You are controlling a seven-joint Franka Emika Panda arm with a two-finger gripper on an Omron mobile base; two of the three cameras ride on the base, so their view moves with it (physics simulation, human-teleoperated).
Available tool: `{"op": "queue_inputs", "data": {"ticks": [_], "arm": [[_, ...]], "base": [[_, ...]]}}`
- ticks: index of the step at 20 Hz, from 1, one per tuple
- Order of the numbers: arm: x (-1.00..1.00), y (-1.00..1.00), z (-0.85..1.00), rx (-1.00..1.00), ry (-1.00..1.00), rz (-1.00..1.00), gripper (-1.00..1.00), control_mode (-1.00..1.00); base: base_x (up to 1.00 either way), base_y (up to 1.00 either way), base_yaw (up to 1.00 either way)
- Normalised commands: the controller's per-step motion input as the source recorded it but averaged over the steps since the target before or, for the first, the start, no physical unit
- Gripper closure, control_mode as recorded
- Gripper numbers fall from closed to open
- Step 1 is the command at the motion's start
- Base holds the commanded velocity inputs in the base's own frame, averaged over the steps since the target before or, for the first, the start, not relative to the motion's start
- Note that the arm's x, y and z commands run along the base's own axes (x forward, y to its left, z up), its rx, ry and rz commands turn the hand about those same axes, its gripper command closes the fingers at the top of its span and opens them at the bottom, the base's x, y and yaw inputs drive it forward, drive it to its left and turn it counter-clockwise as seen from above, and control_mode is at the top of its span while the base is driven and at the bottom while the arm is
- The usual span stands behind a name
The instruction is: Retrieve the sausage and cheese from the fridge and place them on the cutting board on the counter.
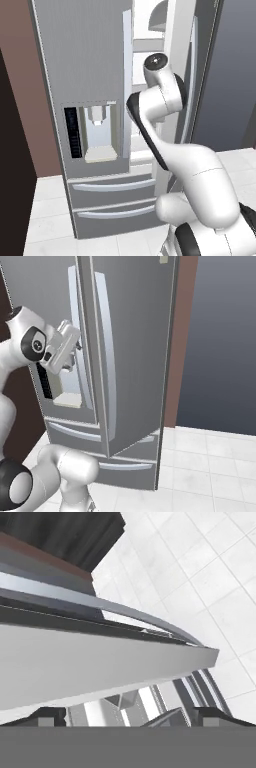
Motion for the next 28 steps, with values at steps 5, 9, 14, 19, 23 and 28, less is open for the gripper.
{"op": "queue_inputs", "data": {"ticks": [5,9,14,19,23,28], "arm": [[0.47,0.58,0.00,0.00,-0.03,0.00,-1.00,-1.00],[0.49,0.41,0.00,0.00,-0.01,0.00,-1.00,-1.00],[0.47,0.08,0.00,0.00,0.00,0.00,-1.00,-1.00],[0.29,0.00,0.00,0.00,0.00,-0.01,-1.00,-1.00],[0.45,0.00,0.00,0.00,0.00,-0.02,-1.00,-1.00],[0.48,-0.04,-0.10,0.00,0.00,-0.02,-1.00,-1.00]], "base": [[0.00,0.00,0.00],[0.00,0.00,0.00],[0.00,0.00,0.00],[0.00,0.00,0.00],[0.00,0.00,0.00],[0.00,0.00,0.00]]}}
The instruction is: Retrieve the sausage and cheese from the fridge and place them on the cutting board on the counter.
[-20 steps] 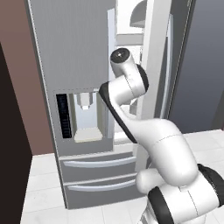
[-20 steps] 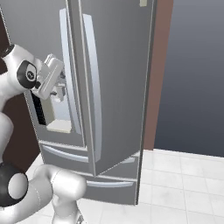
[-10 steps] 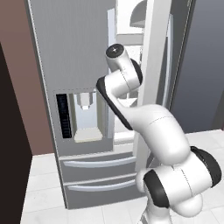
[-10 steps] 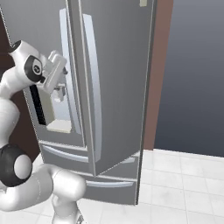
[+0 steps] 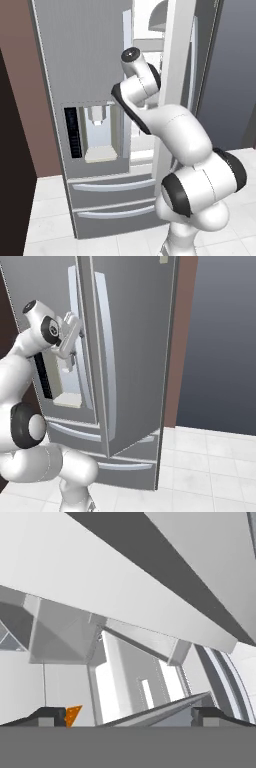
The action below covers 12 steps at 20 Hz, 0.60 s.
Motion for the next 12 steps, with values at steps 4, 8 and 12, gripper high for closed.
{"op": "queue_inputs", "data": {"ticks": [4,8,12], "arm": [[0.33,-0.12,-0.06,0.00,0.00,-0.03,-1.00,-1.00],[0.00,-0.14,0.00,0.00,0.00,-0.02,-1.00,-1.00],[0.00,-0.20,0.00,0.00,0.00,-0.02,-1.00,-1.00]], "base": [[0.00,0.00,0.00],[0.00,0.00,0.00],[0.00,0.00,0.00]]}}
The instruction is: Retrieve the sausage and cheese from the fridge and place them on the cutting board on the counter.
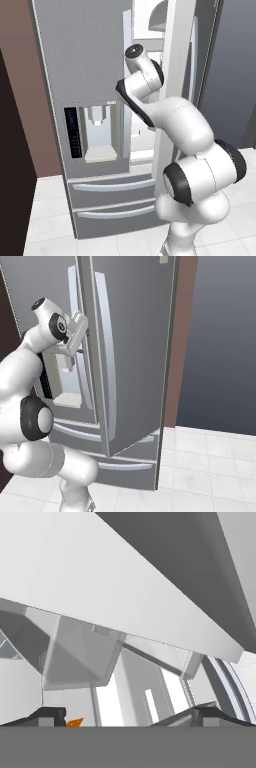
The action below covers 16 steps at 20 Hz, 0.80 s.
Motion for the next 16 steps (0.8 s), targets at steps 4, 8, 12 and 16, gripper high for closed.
{"op": "queue_inputs", "data": {"ticks": [4,8,12,16], "arm": [[0.00,-0.26,-0.05,0.00,0.00,-0.02,-1.00,-1.00],[0.00,-0.28,-0.12,0.00,0.01,-0.02,-1.00,-1.00],[0.00,-0.22,-0.05,0.00,0.00,-0.01,-1.00,-1.00],[-0.23,-0.20,-0.03,0.00,0.00,0.00,-1.00,-1.00]], "base": [[0.00,0.00,0.00],[0.00,0.00,0.00],[0.00,0.00,0.00],[0.00,0.00,0.00]]}}
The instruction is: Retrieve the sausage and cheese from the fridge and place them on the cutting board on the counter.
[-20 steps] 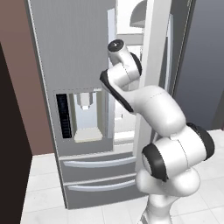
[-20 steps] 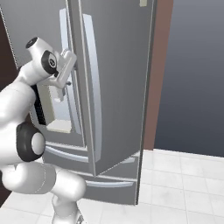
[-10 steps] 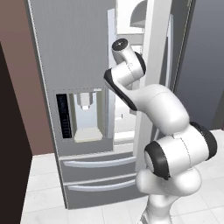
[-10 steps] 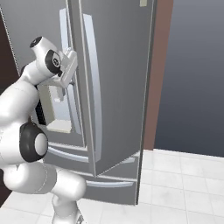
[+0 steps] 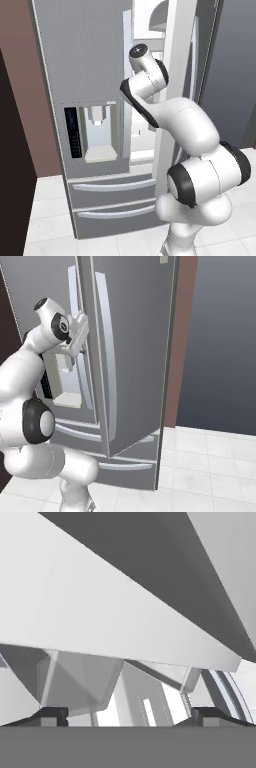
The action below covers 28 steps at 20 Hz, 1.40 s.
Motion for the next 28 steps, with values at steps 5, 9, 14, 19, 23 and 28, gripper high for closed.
{"op": "queue_inputs", "data": {"ticks": [5,9,14,19,23,28], "arm": [[-0.09,-0.39,0.00,0.00,0.01,0.00,-1.00,-1.00],[0.01,-0.53,0.00,0.00,0.05,-0.01,-1.00,-1.00],[0.12,-0.56,0.00,0.00,0.07,-0.01,-1.00,-1.00],[0.00,-0.86,-0.04,0.00,0.08,-0.02,-1.00,-1.00],[-0.02,-1.00,-0.15,0.00,0.09,-0.05,-1.00,-1.00],[-0.13,-1.00,-0.23,0.00,0.07,-0.07,-1.00,-1.00]], "base": [[0.00,0.00,0.00],[0.00,0.00,0.00],[0.00,0.00,0.00],[0.00,0.00,0.00],[0.00,0.00,0.00],[0.00,0.00,0.00]]}}
